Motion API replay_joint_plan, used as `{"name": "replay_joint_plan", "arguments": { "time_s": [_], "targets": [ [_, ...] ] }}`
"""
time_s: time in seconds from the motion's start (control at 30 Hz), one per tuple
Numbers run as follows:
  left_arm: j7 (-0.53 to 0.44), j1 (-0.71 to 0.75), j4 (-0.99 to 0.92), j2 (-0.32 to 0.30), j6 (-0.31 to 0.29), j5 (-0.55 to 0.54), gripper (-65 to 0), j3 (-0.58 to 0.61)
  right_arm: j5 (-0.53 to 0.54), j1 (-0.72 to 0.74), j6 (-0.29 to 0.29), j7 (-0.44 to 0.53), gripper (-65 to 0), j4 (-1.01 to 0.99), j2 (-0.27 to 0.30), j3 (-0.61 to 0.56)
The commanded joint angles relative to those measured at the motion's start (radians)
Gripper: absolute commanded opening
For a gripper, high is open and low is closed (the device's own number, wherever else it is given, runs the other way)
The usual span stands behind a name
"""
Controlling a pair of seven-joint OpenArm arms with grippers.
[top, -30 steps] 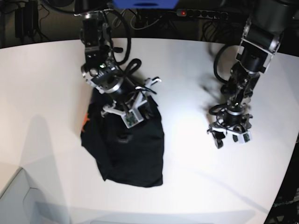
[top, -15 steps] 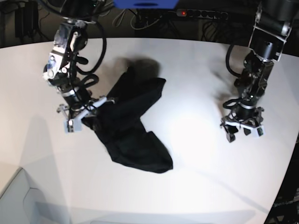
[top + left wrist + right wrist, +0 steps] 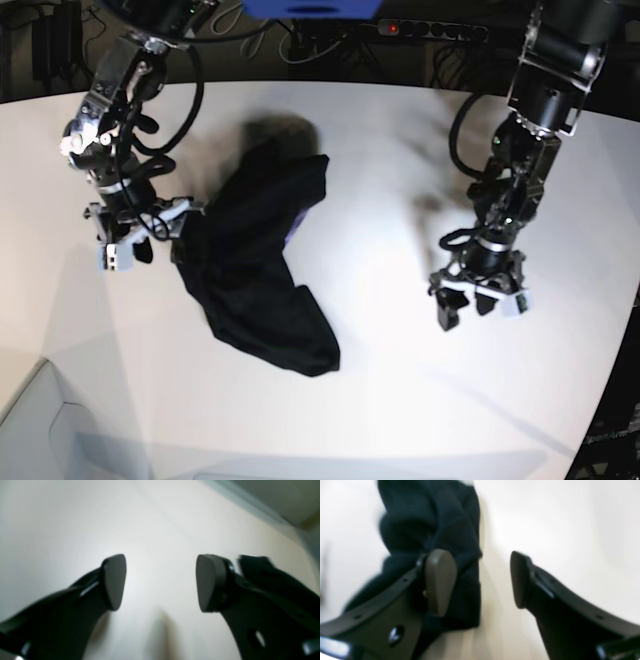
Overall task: Layout the t-shirt on the table in an organized manner, then fold the t-shirt properly
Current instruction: 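Move the left gripper to the bunched shirt and grasp a hem corner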
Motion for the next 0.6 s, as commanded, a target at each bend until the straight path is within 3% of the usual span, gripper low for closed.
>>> {"name": "replay_joint_plan", "arguments": {
  "time_s": [0.0, 0.17, 0.33, 0.4, 0.57],
  "targets": [
    [0.009, -0.027, 0.031, 0.028, -0.014, 0.004, -22.5, -0.005, 0.010, 0.007, 0.013, 0.011, -26.9, 0.018, 0.001, -0.011],
    [0.069, -0.070, 0.021, 0.170, -0.015, 0.010, -22.5, -0.002, 0.010, 0.004, 0.014, 0.011, -26.9, 0.021, 0.001, -0.037],
    [0.096, -0.131, -0.164, 0.293, -0.015, 0.010, -22.5, 0.000, 0.010, 0.002, 0.014, 0.011, -26.9, 0.021, 0.001, -0.038],
    [0.104, -0.155, -0.239, 0.328, -0.017, 0.012, -22.5, 0.006, 0.010, 0.002, 0.014, 0.011, -26.9, 0.021, 0.001, -0.038],
    [0.095, -0.225, -0.391, 0.388, -0.017, 0.131, -22.5, 0.110, 0.010, 0.002, 0.014, 0.011, -27.0, 0.021, 0.001, -0.038]
  ]
}}
